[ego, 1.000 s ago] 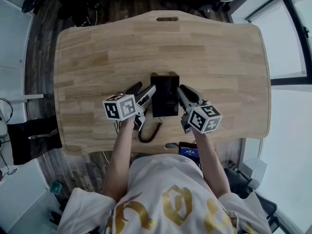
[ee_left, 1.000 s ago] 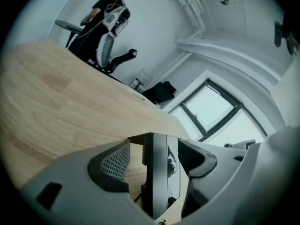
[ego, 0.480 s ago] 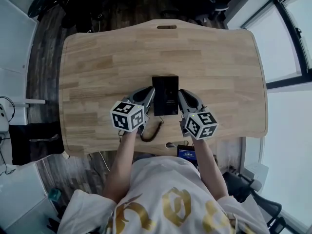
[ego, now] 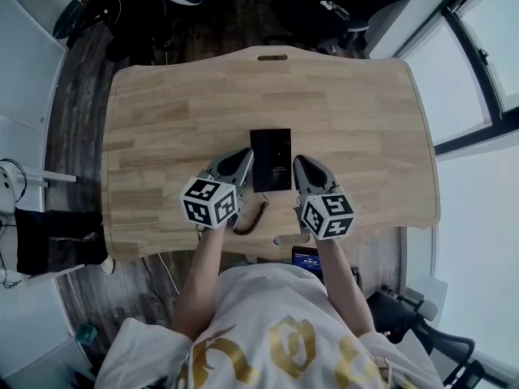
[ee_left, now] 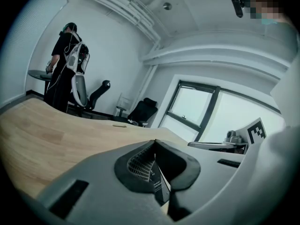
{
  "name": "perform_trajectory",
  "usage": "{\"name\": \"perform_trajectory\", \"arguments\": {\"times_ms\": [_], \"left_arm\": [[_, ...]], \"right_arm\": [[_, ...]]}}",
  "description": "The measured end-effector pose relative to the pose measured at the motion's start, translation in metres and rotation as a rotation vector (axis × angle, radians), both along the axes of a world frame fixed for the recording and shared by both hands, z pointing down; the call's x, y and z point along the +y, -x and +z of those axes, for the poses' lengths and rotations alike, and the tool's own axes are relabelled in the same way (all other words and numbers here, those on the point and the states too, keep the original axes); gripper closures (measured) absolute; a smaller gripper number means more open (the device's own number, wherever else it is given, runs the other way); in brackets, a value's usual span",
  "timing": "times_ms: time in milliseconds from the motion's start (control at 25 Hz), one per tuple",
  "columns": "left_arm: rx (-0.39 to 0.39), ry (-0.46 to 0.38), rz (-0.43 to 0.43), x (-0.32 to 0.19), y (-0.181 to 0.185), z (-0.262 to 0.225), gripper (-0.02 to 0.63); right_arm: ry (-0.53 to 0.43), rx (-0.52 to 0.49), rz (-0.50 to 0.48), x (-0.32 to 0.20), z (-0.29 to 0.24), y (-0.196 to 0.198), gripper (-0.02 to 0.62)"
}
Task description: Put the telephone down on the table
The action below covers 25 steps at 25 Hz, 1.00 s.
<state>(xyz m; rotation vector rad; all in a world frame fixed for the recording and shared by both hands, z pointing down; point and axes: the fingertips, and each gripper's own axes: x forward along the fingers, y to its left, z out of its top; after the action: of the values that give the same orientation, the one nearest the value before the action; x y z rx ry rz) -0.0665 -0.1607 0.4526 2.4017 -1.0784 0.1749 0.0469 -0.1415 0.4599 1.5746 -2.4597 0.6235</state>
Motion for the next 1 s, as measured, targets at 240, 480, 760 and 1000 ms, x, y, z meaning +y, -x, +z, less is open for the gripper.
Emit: {"name": "perform_trajectory", "arguments": {"times_ms": [240, 480, 760, 1000], "left_arm": [[-0.018, -0.049, -0.022, 0.012, 0.004, -0.014, 0.597], [-0.019, -0.063, -0.048, 0.023, 0.008, -0.02, 0.597], [-0.03, -0.06, -0.065, 0.028, 0.01, -0.019, 0.597], [-0.025, -0.065, -0.078, 0.026, 0.015, -0.023, 0.597]], "right_arm": [[-0.01, -0.03, 0.022, 0.016, -0.009, -0.004, 0.581], [-0.033, -0.037, 0.014, 0.027, -0.019, -0.003, 0.583], [-0.025, -0.071, 0.022, 0.032, -0.018, -0.007, 0.583], [-0.018, -0.123, 0.03, 0.034, -0.02, -0.009, 0.583]]}}
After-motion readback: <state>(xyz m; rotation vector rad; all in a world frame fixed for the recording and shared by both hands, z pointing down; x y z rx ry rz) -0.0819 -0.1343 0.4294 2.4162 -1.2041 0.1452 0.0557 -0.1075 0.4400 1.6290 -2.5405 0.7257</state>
